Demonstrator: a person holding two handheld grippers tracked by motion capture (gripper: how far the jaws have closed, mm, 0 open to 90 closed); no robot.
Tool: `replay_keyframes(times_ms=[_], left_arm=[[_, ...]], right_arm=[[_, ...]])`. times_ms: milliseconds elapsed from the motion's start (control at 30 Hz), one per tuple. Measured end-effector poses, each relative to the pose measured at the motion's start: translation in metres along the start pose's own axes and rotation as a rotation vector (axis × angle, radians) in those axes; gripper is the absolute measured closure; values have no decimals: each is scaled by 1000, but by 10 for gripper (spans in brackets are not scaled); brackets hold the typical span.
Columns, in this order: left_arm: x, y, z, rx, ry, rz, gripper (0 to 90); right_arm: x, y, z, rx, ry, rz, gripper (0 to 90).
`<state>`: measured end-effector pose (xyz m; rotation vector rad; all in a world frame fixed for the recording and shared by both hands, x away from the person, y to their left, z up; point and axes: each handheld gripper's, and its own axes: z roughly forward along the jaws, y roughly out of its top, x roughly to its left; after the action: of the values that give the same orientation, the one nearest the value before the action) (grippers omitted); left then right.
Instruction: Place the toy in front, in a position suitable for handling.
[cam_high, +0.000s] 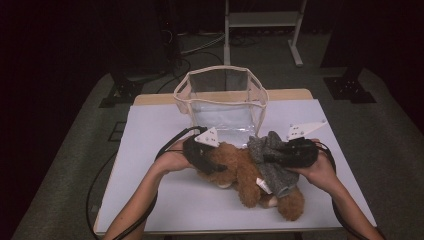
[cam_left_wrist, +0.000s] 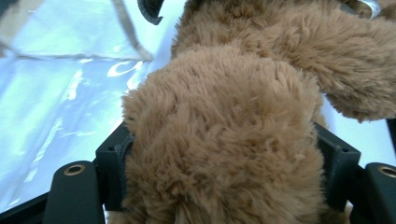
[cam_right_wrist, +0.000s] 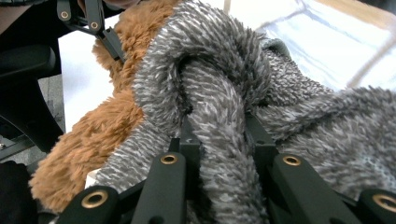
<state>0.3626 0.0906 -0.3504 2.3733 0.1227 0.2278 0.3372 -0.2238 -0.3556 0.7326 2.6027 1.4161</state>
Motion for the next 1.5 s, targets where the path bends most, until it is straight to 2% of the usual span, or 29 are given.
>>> replay_keyframes(times_ms=[33,67,167,200,233,267,333,367,400,500,567,600,767,867,933,1033,1067,1100,1133,1233,1367,1500], left_arm=[[0,0,0,0,0,0,257],[1,-4,-10,12,22,10,260],[-1,-12,-17,23,38,5,259],[-6,-22,-24,27,48,-1,258],[-6,-22,-24,27,48,-1,256],[-16,-35,-27,34,47,0,248],[-30,-48,-28,48,49,8,231],[-30,-48,-28,48,49,8,221],[-43,-60,-31,12,53,10,217],[-54,-67,-36,-19,63,8,217],[-58,-67,-38,-24,69,12,217],[-59,-68,-38,-24,66,16,217],[-58,-70,-41,-38,29,9,209],[-54,-67,-46,-39,16,2,194],[-51,-61,-49,-48,23,-16,172],[-48,-54,-46,-54,20,-11,162],[-47,-48,-38,-35,12,8,160],[-47,-48,-38,-35,12,8,160],[-44,-46,-31,-9,12,17,160],[-45,-48,-29,-17,12,8,194],[-47,-50,-32,-21,8,12,194],[-46,-35,-31,16,32,33,170]], right_arm=[[0,0,0,0,0,0,727],[3,5,6,-2,11,-13,727],[7,10,14,-2,24,-27,727],[13,14,23,3,41,-43,727],[13,14,23,3,41,-43,727],[21,17,31,12,67,-57,728],[32,17,37,22,102,-78,729],[32,17,37,22,102,-78,729],[44,17,40,35,130,-106,727],[54,22,34,27,152,-138,726],[55,25,25,23,131,-144,724],[54,26,20,18,106,-148,723],[37,16,-4,-15,45,-95,722],[36,6,0,17,52,-84,722],[40,1,8,41,70,-92,724],[45,-1,13,39,73,-101,724],[48,-2,13,27,74,-108,723],[48,-2,13,27,74,-108,723],[47,-4,10,14,63,-105,721],[40,-9,-2,-1,55,-82,712],[36,-21,-15,18,31,-63,707],[34,-32,-17,11,21,-26,710]])
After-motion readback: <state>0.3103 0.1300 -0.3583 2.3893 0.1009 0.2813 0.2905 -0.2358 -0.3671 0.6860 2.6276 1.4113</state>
